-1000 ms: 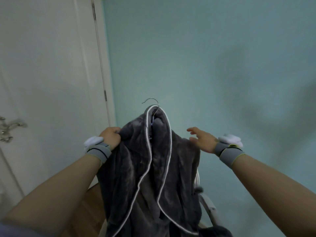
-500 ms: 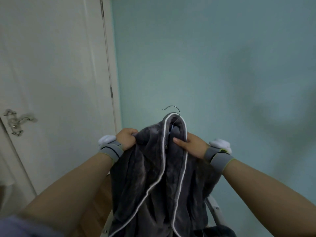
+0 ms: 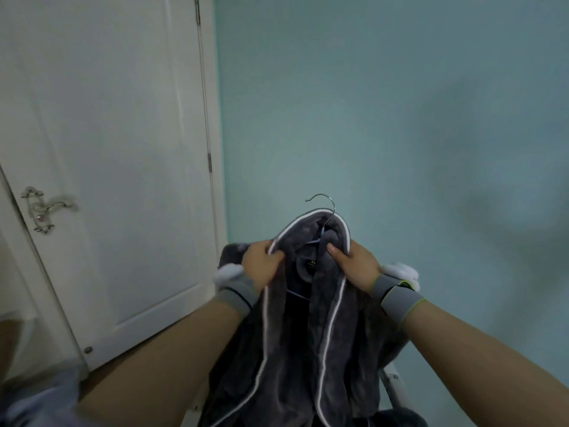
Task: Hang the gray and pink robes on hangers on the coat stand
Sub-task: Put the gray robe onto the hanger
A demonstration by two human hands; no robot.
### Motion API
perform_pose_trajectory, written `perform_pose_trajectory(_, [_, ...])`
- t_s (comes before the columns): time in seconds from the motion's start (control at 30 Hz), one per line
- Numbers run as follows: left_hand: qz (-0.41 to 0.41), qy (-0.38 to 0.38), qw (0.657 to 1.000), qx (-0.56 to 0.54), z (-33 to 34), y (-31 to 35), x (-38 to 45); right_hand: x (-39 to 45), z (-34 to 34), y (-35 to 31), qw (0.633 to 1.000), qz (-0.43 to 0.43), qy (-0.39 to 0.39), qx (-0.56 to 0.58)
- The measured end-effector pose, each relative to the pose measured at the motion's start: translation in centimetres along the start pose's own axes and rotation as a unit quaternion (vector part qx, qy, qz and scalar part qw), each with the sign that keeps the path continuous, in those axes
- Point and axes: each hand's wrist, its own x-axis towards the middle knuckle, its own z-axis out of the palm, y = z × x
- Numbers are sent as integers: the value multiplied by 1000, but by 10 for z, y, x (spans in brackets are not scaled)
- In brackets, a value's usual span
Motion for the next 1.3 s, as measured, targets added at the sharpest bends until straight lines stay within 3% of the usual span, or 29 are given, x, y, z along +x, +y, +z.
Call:
perform_pose_trajectory(0.07, [-91, -67, 974, -198, -18, 12, 5, 0, -4, 6, 1000, 8, -20, -20])
perform_pose_trajectory(0.13, [-181, -106, 926, -313, -34, 20, 12, 0, -7, 9, 998, 0, -51, -24])
perform_pose_trajectory(0.2, [-244, -150, 908, -307, -44, 22, 17, 0, -9, 8, 997, -18, -78, -8])
perform_pose_trajectory(0.3, [-299, -209, 907, -212, -44, 17, 14, 0, -11, 5, 995, -27, -91, 27])
perform_pose_trajectory(0.37, [-299, -179, 926, -147, -37, 8, 16, -1, -10, 7, 994, -16, -96, 52])
perform_pose_trajectory(0.43, [-258, -132, 957, -14, -32, 0, 18, -2, -6, 10, 992, 4, -103, 70])
perform_pose_trajectory(0.5, [-189, -105, 957, 192, -27, -3, 14, -2, -2, 13, 992, 17, -105, 73])
perform_pose_trajectory(0.57, [-111, -73, 955, 265, -18, -2, 6, -1, -1, 13, 991, 39, -99, 85])
perform_pose_trajectory(0.63, [-72, -109, 975, 182, -9, 0, 0, 1, -2, 14, 987, 66, -92, 115])
perform_pose_trajectory(0.73, [-58, -200, 976, 64, -2, 2, -5, 2, -6, 16, 977, 108, -90, 162])
perform_pose_trajectory(0.83, [-88, -160, 981, -60, -1, 2, -11, 0, -8, 21, 948, 162, -114, 249])
perform_pose_trajectory(1.0, [-195, -205, 934, -219, 4, 6, -17, 2, -14, 21, 901, 169, -169, 361])
perform_pose_trajectory(1.1, [-233, -223, 916, -237, 5, 7, -21, 1, -15, 17, 896, 177, -151, 378])
perform_pose_trajectory(1.23, [-235, -190, 935, -184, 5, 6, -24, -1, -18, 22, 837, 247, -186, 452])
perform_pose_trajectory(1.3, [-223, -166, 949, -147, 8, 5, -26, -5, -19, 26, 831, 254, -195, 455])
